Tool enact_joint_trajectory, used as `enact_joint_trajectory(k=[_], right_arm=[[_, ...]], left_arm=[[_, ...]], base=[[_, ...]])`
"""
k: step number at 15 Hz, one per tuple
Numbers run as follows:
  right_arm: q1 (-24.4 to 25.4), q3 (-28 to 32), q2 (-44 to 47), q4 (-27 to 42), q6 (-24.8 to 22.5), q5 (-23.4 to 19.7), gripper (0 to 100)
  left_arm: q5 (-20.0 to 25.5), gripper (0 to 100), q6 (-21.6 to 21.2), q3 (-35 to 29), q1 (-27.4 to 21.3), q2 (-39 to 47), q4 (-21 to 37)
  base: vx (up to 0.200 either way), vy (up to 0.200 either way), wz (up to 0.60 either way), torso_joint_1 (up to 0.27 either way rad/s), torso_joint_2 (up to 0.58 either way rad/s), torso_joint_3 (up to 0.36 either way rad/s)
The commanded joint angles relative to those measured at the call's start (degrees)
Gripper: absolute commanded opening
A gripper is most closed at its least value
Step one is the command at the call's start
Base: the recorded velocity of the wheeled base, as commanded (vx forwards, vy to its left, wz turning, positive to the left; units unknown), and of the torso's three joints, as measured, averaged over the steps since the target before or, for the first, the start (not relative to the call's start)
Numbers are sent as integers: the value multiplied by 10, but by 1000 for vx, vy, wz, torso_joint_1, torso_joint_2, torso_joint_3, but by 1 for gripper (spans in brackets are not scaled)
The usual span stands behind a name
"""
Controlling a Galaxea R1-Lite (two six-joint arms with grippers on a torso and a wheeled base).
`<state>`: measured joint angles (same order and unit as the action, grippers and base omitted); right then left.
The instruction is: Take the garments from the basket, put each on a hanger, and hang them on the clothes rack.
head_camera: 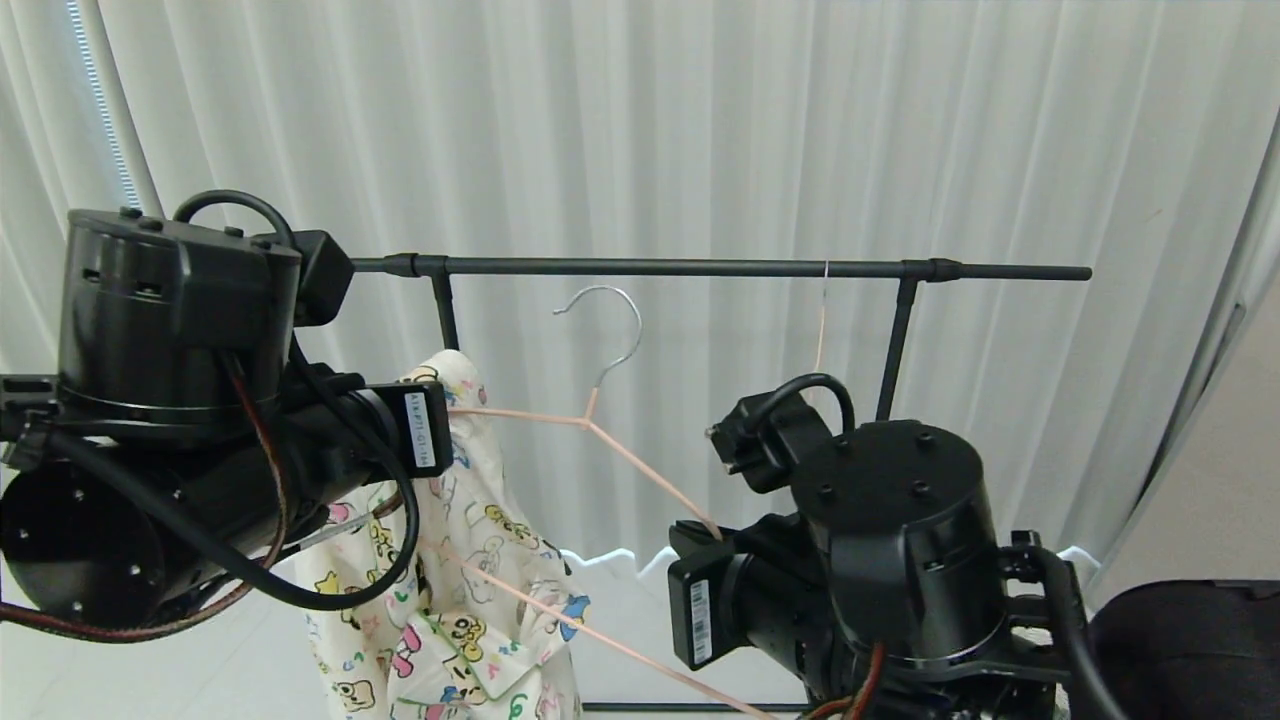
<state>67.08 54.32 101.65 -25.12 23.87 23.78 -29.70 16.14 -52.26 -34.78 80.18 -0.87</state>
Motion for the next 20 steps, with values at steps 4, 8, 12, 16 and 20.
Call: enact_joint_trajectory(k=[4, 8, 12, 16, 20], right_arm=[[22, 27, 39, -19, 0, 8, 0], [45, 32, 45, -36, 1, 9, 0], [60, 33, 43, -35, 1, 25, 0], [45, 33, 18, -35, 1, 95, 0], [21, 40, 15, -37, 2, 152, 0]], left_arm=[[1, 0, 15, -3, -56, -23, 1], [1, 0, 15, -35, -71, -29, 1], [1, 0, 15, -65, -48, -29, 4], [1, 0, 16, -62, -3, -32, 12], [1, 0, 16, -60, -20, -35, 12]], base=[[0, 0, 0, 0, 0, 0], [0, 0, 0, 0, 0, 0], [0, 0, 0, 0, 0, 0], [0, 0, 0, 0, 0, 0], [0, 0, 0, 0, 0, 0]])
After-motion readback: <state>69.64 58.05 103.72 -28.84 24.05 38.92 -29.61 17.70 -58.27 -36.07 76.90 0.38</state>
